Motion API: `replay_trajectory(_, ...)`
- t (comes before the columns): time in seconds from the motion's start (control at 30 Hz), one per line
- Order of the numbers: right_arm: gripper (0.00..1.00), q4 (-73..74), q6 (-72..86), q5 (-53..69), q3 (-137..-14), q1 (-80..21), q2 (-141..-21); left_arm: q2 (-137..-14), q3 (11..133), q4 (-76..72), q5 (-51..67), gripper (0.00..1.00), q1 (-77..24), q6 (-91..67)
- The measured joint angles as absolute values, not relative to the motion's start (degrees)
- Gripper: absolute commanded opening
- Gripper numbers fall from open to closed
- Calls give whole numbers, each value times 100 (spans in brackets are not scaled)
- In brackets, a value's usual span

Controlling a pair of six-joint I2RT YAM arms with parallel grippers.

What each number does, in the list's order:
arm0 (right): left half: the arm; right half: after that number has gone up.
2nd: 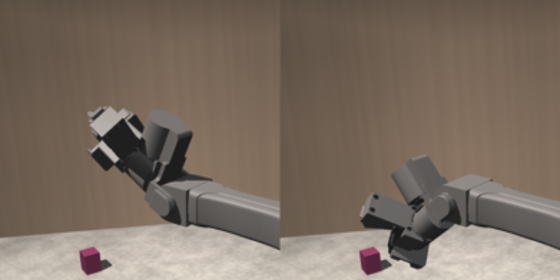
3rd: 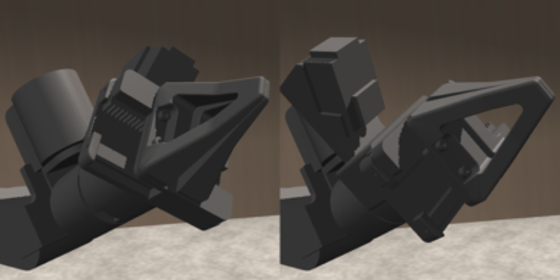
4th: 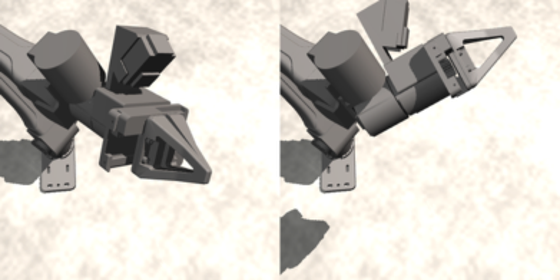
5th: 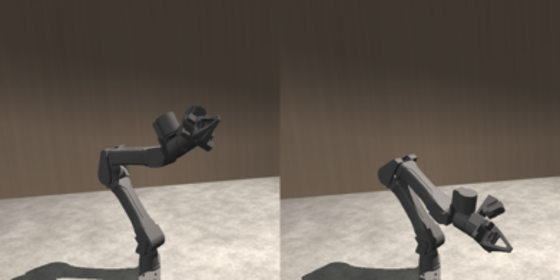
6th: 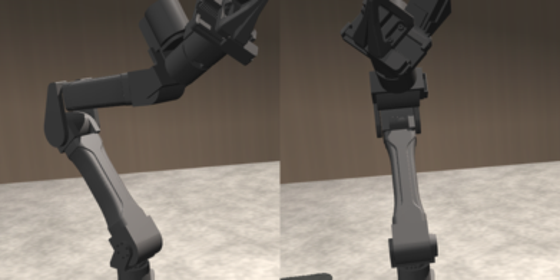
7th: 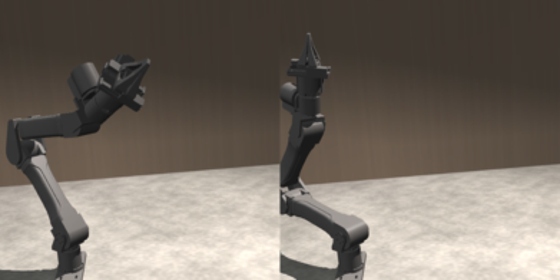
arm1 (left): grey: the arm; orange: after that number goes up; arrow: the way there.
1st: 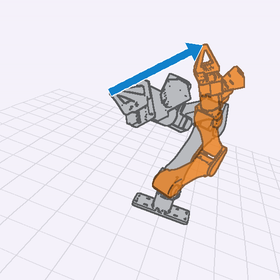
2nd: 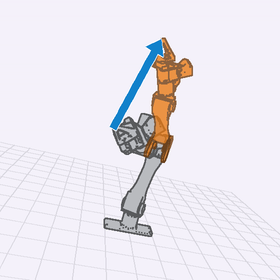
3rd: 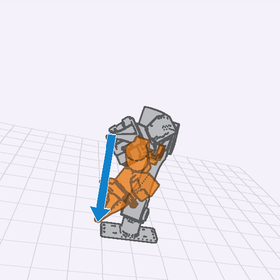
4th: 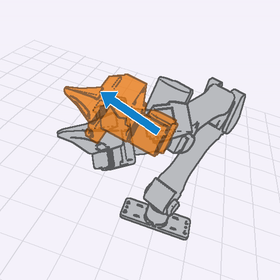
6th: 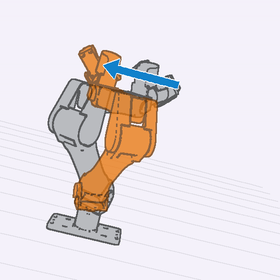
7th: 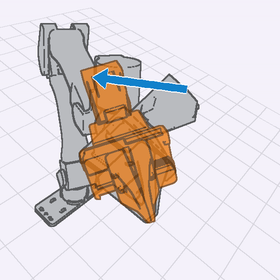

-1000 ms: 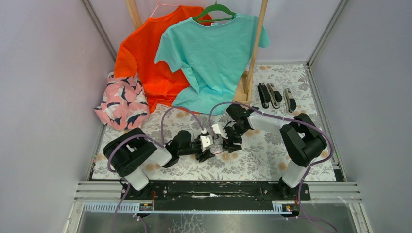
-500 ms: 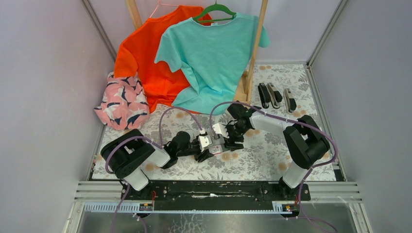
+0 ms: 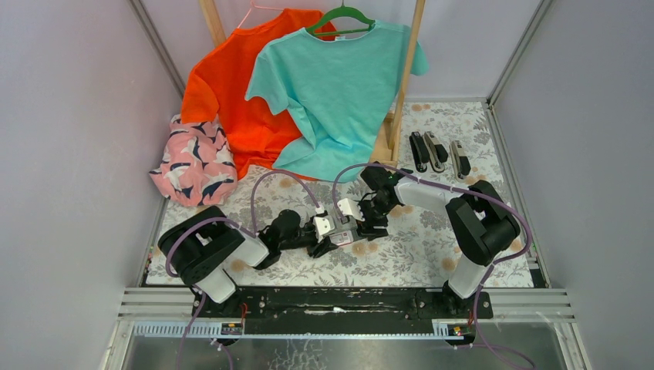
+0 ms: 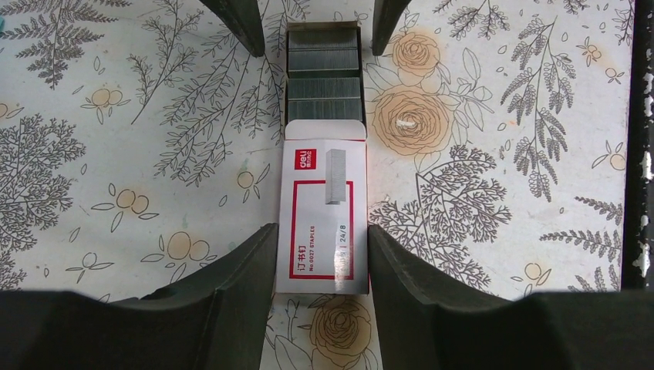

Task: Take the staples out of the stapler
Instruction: Close the staple box at the center of the board.

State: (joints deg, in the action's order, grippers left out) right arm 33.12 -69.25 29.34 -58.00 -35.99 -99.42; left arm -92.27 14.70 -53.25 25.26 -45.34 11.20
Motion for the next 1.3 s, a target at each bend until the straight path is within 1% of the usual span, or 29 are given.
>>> replay_trajectory(0.4, 57, 3264, -7015, 2945, -5784, -3594, -9944, -9229, 1470, -5325, 2530, 48, -4534, 1111)
replay_trajectory(0.63, 56, 3277, -7074, 2974, -5780, -3594, -9944, -9238, 1476, -5325, 2541, 49, -4534, 1114)
replay_trajectory(0.9, 57, 3304, -7111, 3089, -5767, -3594, -9944, -9260, 1492, -5336, 2545, 54, -4534, 1111)
replay_trajectory(1.3, 52, 3354, -7107, 3116, -5767, -3594, -9948, -9284, 1520, -5334, 2545, 52, -4534, 1107)
